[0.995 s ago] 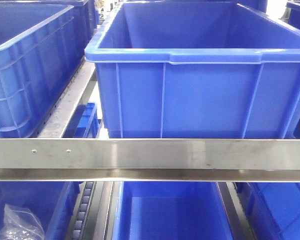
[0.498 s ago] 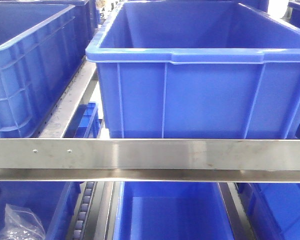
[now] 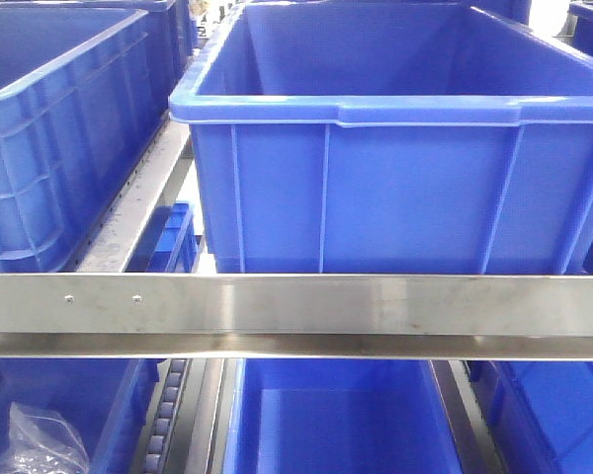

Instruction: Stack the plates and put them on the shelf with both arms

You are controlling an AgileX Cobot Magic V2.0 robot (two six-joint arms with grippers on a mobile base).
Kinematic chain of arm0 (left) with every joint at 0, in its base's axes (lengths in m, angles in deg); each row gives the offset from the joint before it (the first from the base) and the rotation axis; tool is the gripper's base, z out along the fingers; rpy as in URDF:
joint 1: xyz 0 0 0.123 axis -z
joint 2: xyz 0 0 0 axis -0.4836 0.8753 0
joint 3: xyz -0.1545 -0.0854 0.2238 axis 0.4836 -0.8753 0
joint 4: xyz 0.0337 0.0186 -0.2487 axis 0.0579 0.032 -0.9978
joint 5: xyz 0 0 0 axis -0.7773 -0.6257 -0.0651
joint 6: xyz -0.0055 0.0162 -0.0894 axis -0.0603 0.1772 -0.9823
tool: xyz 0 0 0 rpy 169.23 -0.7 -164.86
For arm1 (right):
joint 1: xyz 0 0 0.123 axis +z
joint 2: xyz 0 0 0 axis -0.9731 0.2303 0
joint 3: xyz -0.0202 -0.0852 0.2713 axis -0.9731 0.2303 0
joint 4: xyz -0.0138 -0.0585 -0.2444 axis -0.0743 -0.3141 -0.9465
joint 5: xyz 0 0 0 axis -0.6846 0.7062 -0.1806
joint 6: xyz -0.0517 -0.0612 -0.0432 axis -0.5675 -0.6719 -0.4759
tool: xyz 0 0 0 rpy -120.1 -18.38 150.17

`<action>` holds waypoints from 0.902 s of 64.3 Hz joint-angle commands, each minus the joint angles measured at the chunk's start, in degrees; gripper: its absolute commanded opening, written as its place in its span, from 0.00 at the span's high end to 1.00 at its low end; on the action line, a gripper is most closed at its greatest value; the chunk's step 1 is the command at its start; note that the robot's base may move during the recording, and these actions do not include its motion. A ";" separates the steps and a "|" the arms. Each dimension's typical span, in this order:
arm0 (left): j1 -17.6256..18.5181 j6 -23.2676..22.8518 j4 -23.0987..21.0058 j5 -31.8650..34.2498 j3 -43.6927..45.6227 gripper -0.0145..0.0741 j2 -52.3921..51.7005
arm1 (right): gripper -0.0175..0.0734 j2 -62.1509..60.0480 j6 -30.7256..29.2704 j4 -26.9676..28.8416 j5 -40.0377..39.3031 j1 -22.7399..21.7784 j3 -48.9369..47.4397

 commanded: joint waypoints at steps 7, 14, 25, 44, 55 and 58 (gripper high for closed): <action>0.41 0.08 -0.49 3.77 1.58 0.74 -0.18 | 0.78 -1.04 -0.83 0.24 -4.30 -0.33 0.02; 0.41 0.08 -0.49 3.77 1.58 0.74 -0.18 | 0.78 -1.04 -0.83 0.24 -4.30 -0.33 0.02; 0.41 0.08 -0.49 3.77 1.58 0.74 -0.18 | 0.78 -1.04 -0.83 0.24 -4.30 -0.33 0.02; 0.41 0.08 1.63 4.33 1.42 0.74 -2.61 | 0.78 -1.04 -0.83 0.24 -4.30 -0.33 0.02; 0.15 0.08 4.39 12.65 -2.99 0.74 -15.29 | 0.78 -1.04 -0.83 0.24 -4.30 -0.33 0.02; 0.15 0.08 4.85 15.74 -5.26 0.74 -18.90 | 0.78 -1.04 -0.83 0.24 -4.30 -0.33 0.02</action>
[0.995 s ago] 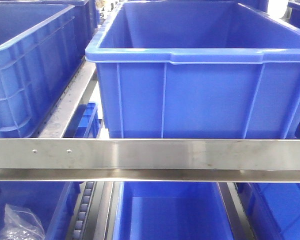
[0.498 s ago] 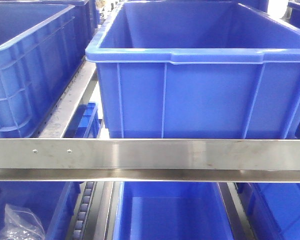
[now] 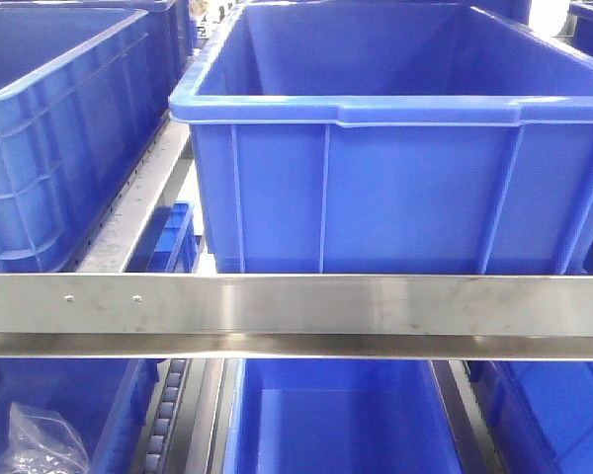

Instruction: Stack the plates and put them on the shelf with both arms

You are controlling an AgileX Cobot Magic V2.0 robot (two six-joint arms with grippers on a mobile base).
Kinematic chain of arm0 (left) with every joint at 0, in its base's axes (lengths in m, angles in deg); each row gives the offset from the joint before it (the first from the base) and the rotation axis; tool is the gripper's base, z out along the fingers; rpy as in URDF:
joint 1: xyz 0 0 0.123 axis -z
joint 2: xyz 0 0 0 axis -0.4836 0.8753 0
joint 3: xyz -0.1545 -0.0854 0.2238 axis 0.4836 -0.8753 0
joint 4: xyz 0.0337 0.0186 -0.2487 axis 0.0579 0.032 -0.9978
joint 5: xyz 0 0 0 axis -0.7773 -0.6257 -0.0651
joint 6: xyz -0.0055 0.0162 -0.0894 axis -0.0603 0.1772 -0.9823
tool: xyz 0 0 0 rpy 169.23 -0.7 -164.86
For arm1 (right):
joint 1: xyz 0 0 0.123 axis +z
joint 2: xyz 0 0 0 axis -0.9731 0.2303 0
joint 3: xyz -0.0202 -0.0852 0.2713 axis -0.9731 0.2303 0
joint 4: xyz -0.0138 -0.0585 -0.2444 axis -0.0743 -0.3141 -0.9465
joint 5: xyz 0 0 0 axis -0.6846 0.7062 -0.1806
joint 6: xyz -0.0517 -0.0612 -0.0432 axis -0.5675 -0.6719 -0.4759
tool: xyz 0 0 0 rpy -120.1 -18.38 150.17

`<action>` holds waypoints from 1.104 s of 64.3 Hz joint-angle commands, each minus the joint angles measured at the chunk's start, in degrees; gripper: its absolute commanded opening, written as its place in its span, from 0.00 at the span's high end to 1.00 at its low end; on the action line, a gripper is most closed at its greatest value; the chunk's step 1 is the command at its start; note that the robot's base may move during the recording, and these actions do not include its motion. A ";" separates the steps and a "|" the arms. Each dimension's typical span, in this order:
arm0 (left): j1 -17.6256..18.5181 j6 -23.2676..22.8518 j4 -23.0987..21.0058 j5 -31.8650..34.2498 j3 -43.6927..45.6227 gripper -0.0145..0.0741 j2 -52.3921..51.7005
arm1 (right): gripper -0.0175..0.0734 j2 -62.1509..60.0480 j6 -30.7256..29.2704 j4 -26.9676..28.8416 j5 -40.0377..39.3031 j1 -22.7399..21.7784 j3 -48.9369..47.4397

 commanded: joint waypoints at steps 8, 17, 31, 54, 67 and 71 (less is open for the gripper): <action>0.15 0.08 1.70 11.65 -7.26 0.74 -14.85 | 0.78 -1.04 -0.72 0.01 -4.51 -0.33 0.02; 0.15 0.08 2.80 11.65 -12.30 0.74 -26.29 | 0.78 -1.04 -0.72 0.01 -4.51 -0.33 0.02; 0.15 0.08 3.28 15.11 -16.86 0.74 -28.23 | 0.78 -1.04 -0.72 0.01 -4.45 -0.33 0.02; 0.15 0.08 3.85 19.53 -18.39 0.74 -28.23 | 0.78 -1.04 -0.72 0.01 -4.40 -0.33 0.02; 0.15 0.08 3.85 20.33 -18.39 0.74 -28.23 | 0.78 -1.04 -0.72 0.01 -4.40 -0.33 0.02; 0.15 0.08 3.85 20.33 -18.39 0.74 -28.23 | 0.78 -1.04 -0.72 0.01 -4.40 -0.33 0.02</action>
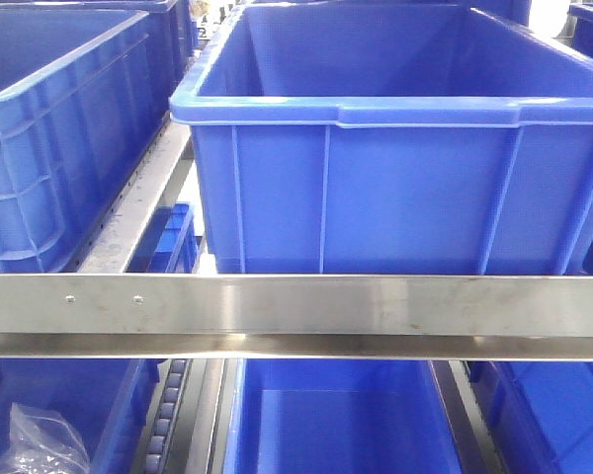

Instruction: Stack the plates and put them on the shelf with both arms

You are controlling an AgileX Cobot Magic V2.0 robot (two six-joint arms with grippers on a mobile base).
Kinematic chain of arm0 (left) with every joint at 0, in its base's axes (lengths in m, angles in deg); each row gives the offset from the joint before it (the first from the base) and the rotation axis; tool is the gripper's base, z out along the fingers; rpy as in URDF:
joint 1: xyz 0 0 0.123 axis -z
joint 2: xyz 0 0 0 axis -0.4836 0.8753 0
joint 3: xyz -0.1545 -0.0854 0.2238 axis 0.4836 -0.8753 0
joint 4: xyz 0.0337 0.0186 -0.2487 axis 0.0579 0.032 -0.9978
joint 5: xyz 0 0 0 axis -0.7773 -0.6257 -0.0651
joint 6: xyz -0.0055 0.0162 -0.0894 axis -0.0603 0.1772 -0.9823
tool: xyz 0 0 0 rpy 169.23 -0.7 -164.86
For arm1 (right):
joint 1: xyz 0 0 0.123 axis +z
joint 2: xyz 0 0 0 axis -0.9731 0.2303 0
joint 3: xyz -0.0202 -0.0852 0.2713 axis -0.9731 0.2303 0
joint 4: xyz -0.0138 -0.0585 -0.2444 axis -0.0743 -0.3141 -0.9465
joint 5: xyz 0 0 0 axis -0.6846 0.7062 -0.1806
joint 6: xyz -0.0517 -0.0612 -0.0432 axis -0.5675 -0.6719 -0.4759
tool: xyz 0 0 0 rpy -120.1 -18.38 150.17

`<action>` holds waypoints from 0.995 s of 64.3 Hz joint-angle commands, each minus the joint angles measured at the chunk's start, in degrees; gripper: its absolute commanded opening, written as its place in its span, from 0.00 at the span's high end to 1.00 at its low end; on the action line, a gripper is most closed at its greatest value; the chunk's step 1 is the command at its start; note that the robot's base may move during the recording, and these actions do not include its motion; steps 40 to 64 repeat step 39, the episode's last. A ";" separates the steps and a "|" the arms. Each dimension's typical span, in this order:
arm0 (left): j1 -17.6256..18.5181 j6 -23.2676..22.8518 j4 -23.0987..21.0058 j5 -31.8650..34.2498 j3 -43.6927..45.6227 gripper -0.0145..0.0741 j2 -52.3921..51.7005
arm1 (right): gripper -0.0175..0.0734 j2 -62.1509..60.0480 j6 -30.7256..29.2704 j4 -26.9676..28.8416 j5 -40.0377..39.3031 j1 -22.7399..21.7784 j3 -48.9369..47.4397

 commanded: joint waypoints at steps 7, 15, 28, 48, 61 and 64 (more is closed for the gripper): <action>0.15 0.08 0.07 5.34 -0.29 0.74 -1.34 | 0.78 -1.04 -0.72 0.02 -4.66 -0.33 0.02; 0.15 0.08 0.07 5.34 -0.29 0.74 -1.34 | 0.78 -1.04 -0.72 0.02 -4.66 -0.33 0.02; 0.15 0.08 0.07 5.34 -0.29 0.74 -1.34 | 0.78 -1.04 -0.72 0.02 -4.66 -0.33 0.02; 0.15 0.08 0.07 5.34 -0.29 0.74 -1.34 | 0.78 -1.04 -0.72 0.02 -4.66 -0.33 0.02; 0.15 0.08 0.07 5.34 -0.29 0.74 -1.34 | 0.78 -1.04 -0.72 0.02 -4.66 -0.33 0.02; 0.15 0.08 0.07 5.34 -0.29 0.74 -1.34 | 0.78 -1.04 -0.72 0.02 -4.66 -0.33 0.02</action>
